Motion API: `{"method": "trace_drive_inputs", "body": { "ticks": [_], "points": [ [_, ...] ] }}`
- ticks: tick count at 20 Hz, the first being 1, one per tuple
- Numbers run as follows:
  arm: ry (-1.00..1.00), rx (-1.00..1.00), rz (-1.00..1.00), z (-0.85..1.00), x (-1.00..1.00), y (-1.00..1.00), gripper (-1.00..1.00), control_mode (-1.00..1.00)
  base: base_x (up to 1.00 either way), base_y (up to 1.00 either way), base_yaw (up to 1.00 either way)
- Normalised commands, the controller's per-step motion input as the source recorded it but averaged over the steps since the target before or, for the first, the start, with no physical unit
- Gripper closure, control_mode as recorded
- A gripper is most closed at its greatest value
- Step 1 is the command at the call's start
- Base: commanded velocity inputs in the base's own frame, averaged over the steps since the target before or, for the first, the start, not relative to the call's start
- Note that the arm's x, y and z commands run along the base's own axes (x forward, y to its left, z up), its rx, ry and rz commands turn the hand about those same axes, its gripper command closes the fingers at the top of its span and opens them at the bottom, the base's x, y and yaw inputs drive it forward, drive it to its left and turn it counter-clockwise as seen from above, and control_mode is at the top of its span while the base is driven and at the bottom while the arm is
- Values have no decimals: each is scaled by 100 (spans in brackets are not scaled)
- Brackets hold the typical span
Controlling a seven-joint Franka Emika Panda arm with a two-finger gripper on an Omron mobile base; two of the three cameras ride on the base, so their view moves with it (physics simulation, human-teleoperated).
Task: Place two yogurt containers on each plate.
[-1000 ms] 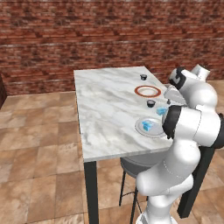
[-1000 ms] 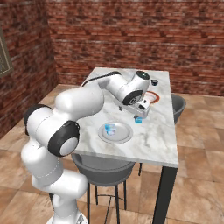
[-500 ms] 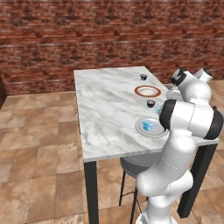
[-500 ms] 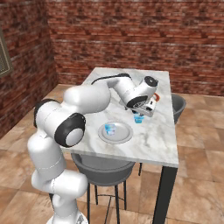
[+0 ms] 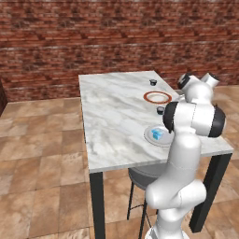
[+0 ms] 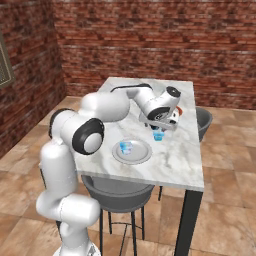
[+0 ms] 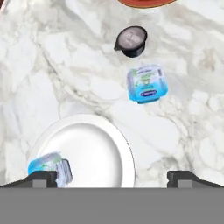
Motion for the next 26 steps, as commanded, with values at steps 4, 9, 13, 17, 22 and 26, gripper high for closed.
{"method": "trace_drive_inputs", "body": {
  "ticks": [4,9,13,17,22,26],
  "points": [
    [1,-1,13,-17,35,-1,-100,-100,0,0,0],
    [3,-4,9,-27,37,0,-100,-100,0,0,0],
    [9,-12,6,-25,31,-6,-100,-100,0,0,0],
    [11,-11,5,-17,34,-7,-100,-100,0,0,0],
    [13,-5,5,-15,35,-1,-100,-100,0,0,0],
    [2,0,3,-25,29,0,-100,-100,0,0,0]
  ]
}}
